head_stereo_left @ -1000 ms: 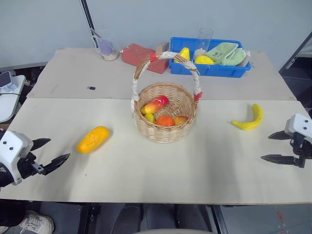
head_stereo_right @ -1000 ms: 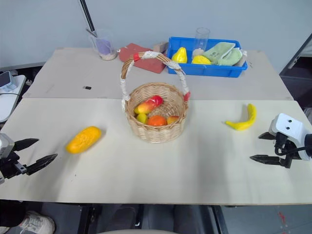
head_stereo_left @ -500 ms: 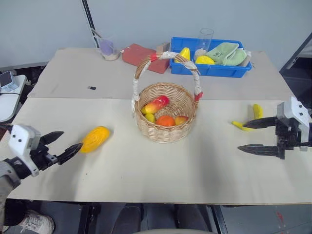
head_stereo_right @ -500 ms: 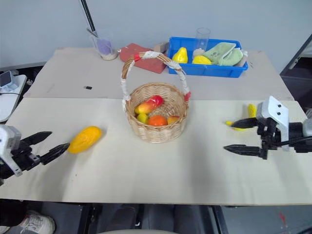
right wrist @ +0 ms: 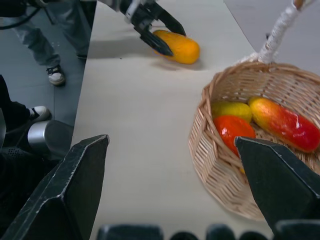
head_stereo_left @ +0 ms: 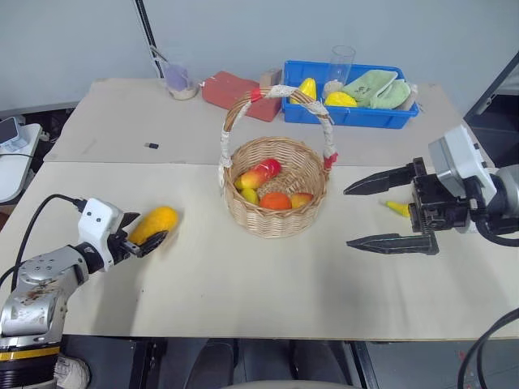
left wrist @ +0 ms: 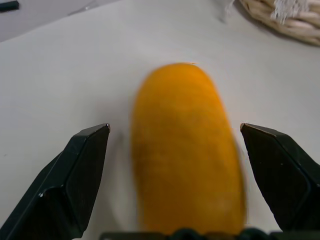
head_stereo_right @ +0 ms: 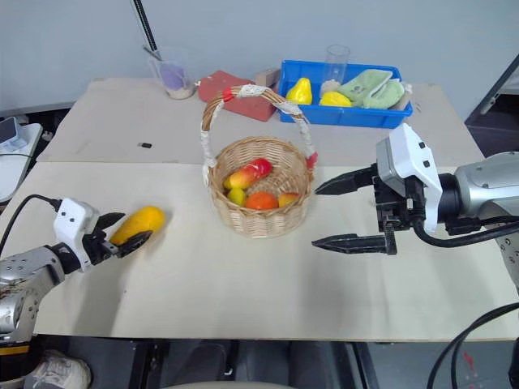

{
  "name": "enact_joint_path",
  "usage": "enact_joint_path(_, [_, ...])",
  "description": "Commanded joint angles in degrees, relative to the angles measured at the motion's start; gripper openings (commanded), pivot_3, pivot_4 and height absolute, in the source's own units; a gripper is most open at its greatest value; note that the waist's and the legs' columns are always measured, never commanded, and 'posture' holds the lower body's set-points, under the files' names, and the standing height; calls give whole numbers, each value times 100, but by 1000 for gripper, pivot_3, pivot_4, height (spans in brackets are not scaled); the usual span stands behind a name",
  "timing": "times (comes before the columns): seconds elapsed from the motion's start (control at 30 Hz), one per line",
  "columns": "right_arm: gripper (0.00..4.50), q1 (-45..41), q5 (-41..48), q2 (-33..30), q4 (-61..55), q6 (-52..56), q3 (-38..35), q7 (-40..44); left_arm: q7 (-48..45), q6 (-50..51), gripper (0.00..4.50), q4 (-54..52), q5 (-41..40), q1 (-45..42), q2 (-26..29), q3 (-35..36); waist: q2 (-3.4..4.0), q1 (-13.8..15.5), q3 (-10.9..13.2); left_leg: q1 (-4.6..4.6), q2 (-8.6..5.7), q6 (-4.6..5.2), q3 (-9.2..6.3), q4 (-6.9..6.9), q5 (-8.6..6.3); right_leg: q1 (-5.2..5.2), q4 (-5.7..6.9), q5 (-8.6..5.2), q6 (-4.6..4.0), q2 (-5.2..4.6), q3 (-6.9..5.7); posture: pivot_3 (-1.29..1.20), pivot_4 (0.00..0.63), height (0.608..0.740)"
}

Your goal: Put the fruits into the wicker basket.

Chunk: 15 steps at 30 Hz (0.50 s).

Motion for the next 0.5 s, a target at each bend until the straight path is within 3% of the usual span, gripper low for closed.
enact_joint_path(0.03, [4457, -216, -12, 107, -39, -131, 49, -21, -31, -239, 4500, 107, 94, -145, -26, -46, 0, -1, 0, 0, 0, 0, -1, 0, 0, 0, 1, 0, 0, 0, -1, 0, 150, 711])
enact_joint_path(0.13, [4500, -276, -136, 212, 15, -248, 134, -25, -8, -300, 3696, 218, 104, -182, -111, -55, 0, -1, 0, 0, 0, 0, -1, 0, 0, -1, 2, 0, 0, -1, -1, 0, 150, 711])
enact_joint_path(0.23, [4500, -263, -210, 263, 48, -315, 156, -21, -93, -307, 2533, 241, 69, -185, -124, -72, 0, 6, 0, -1, -1, 0, -2, 0, 0, -1, 2, 0, 0, -2, -1, 0, 150, 711])
enact_joint_path(0.37, [4500, -201, -281, 292, 64, -377, 139, -28, -306, -239, 2525, 55, -59, -37, -87, -41, 0, 3, 0, 0, -4, 0, -3, 0, 0, -1, 2, 1, 1, -5, -1, 0, 150, 711])
enact_joint_path(0.5, [4500, -54, -303, 225, 43, -359, -19, -75, -655, 239, 2525, -842, -828, 88, -31, 197, -4, 3, 2, -2, -1, 0, -3, 0, 0, -3, 2, 1, 1, -4, -1, 0, 150, 711])
